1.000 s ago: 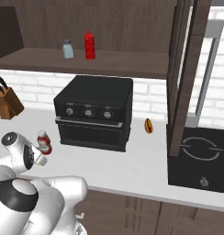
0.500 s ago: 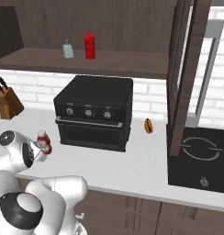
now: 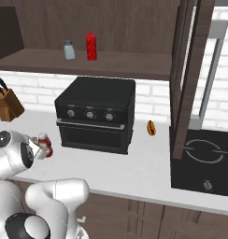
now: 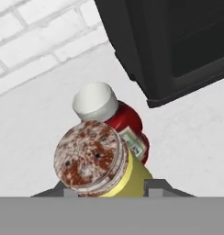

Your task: Put the shaker and condiment bottle from the counter next to their counterparts in the cabinet.

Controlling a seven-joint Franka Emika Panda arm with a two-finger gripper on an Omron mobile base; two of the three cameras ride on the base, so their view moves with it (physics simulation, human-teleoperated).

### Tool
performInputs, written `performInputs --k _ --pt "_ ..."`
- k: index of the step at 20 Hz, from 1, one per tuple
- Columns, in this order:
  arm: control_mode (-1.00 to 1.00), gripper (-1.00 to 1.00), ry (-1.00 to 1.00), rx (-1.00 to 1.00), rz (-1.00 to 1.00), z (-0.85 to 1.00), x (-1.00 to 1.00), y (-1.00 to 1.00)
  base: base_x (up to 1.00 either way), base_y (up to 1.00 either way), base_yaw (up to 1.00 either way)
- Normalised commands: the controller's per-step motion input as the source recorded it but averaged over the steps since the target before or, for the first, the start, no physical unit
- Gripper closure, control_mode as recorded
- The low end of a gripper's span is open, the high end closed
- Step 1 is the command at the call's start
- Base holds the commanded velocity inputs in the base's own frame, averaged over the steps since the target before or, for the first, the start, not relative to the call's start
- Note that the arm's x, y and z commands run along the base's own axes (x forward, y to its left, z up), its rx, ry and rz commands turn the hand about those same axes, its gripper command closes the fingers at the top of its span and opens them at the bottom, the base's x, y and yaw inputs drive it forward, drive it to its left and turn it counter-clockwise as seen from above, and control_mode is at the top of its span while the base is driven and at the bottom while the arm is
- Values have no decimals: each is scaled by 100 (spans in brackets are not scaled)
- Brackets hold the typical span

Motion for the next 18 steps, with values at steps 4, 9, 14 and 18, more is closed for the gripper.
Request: performInputs --k 4,9,14,18 --pt "-100 100 0 0 -4 63 0 -1 0 0 0" --pt "-100 100 0 0 -1 52 0 -10 0 0 0" --pt "-100 100 0 2 0 69 0 -14 0 0 0" --pt "-100 100 0 1 -1 70 0 -11 0 0 0"
